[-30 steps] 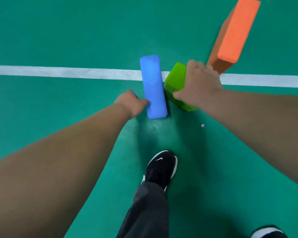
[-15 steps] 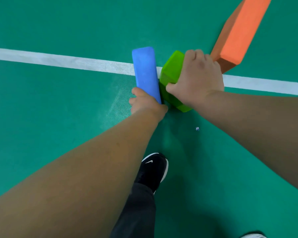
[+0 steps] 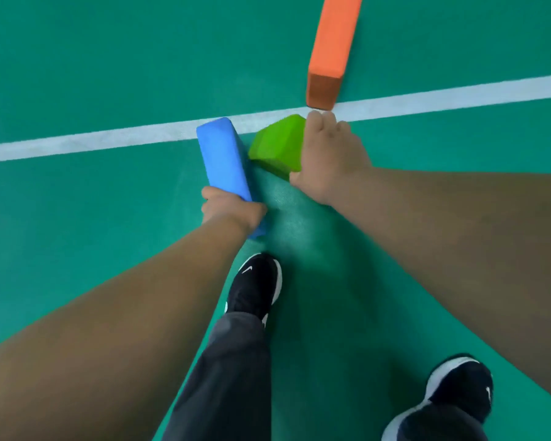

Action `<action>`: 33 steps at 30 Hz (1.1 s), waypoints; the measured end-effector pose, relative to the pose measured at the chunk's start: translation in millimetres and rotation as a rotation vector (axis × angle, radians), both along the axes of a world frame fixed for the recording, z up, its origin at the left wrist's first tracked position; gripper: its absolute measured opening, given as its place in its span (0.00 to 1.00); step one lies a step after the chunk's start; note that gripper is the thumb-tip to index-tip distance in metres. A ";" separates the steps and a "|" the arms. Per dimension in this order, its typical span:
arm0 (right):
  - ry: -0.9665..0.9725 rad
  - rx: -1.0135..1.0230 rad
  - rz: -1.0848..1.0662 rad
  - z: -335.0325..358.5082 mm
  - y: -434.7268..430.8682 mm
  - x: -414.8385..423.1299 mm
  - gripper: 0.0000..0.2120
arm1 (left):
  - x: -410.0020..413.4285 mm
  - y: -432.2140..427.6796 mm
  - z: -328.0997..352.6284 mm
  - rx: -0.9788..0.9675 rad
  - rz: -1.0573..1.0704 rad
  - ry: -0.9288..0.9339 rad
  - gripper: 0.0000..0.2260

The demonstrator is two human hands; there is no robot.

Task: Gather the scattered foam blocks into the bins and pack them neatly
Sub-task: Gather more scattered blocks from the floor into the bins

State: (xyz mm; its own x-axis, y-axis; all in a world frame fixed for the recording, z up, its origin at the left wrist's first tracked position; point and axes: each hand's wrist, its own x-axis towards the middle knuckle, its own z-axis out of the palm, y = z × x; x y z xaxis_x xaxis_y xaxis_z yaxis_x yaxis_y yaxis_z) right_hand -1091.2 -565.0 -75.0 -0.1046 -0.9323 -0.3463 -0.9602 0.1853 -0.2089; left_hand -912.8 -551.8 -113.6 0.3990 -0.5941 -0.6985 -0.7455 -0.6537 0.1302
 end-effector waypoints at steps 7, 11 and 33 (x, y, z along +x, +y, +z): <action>0.119 0.370 -0.343 51.9 147.2 -128.8 0.41 | -88.9 89.5 66.9 0.117 -0.321 0.076 0.31; 0.071 0.398 -0.537 83.5 195.7 -190.4 0.42 | -166.5 110.5 88.4 0.110 -0.608 0.035 0.39; -0.130 0.350 -1.625 221.5 569.9 -141.0 0.34 | -340.6 366.1 254.2 -0.346 -2.294 0.147 0.25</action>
